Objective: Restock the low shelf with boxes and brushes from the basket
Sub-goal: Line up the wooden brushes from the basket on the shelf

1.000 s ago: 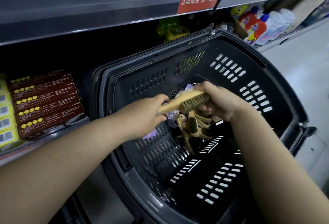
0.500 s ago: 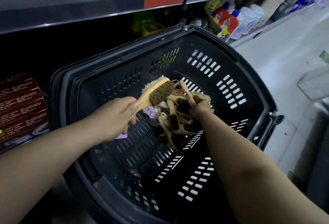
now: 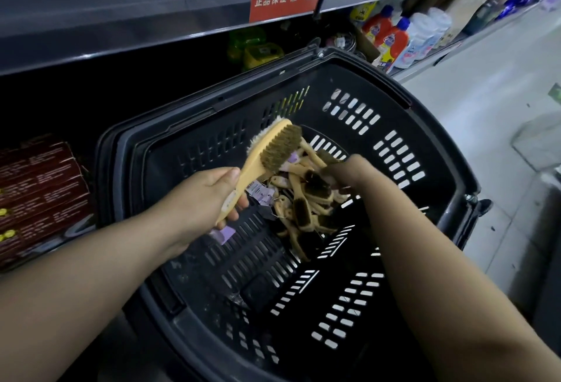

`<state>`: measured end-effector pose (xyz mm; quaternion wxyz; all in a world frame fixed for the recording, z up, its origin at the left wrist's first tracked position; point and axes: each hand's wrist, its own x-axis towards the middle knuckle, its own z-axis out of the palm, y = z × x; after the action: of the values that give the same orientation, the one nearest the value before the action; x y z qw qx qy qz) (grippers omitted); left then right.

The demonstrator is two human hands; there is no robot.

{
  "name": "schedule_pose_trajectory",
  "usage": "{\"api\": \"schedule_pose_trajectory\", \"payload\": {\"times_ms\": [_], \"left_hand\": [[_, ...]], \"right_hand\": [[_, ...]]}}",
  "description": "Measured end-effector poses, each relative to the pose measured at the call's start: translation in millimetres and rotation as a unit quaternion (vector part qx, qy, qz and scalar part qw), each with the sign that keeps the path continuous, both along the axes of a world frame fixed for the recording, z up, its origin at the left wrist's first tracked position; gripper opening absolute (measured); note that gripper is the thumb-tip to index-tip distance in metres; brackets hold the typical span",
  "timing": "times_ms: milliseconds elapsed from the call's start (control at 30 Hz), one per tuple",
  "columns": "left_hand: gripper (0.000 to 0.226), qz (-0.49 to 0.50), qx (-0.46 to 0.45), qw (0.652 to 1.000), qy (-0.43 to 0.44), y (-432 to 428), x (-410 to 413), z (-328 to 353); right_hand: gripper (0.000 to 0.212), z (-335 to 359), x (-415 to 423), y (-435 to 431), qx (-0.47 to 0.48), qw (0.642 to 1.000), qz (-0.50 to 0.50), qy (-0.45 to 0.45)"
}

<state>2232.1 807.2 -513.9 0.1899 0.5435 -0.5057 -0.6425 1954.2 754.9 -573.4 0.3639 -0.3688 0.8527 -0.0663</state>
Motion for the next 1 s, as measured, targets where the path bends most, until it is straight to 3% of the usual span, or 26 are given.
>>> {"api": "schedule_pose_trajectory", "payload": {"times_ms": [100,267,433,533,700,767,900,1000], "left_hand": [[0.041,0.053,0.011,0.997,0.050,-2.7,3.3,-1.9],[0.037,0.101,0.010,0.988,0.120,-3.8,5.9,2.4],[0.042,0.111,0.055,0.982,0.146,-2.7,6.2,7.6],[0.042,0.112,0.084,0.976,0.164,-1.0,7.6,10.5],[0.047,0.085,0.132,0.969,0.190,4.6,11.6,13.0],[0.049,0.062,0.139,0.969,0.193,5.5,11.4,13.3],[0.023,0.020,0.120,0.977,0.175,9.1,8.8,11.2],[0.025,0.006,0.101,0.981,0.166,10.7,7.9,9.8]], "right_hand": [[0.026,37.4,17.3,14.8,-0.093,0.988,-0.016,-0.120],[0.017,79.1,42.1,57.8,-0.238,0.942,-0.044,-0.231],[0.018,100.9,70.0,87.8,-0.350,0.851,-0.143,-0.364],[0.030,99.0,85.1,92.8,-0.357,0.826,-0.198,-0.389],[0.041,97.9,101.6,81.9,-0.333,0.721,-0.331,-0.510],[0.034,96.1,107.3,80.5,-0.320,0.703,-0.336,-0.538],[0.005,91.7,111.3,77.2,-0.312,0.658,-0.331,-0.600],[0.023,87.5,111.1,74.4,-0.291,0.633,-0.326,-0.639]]}}
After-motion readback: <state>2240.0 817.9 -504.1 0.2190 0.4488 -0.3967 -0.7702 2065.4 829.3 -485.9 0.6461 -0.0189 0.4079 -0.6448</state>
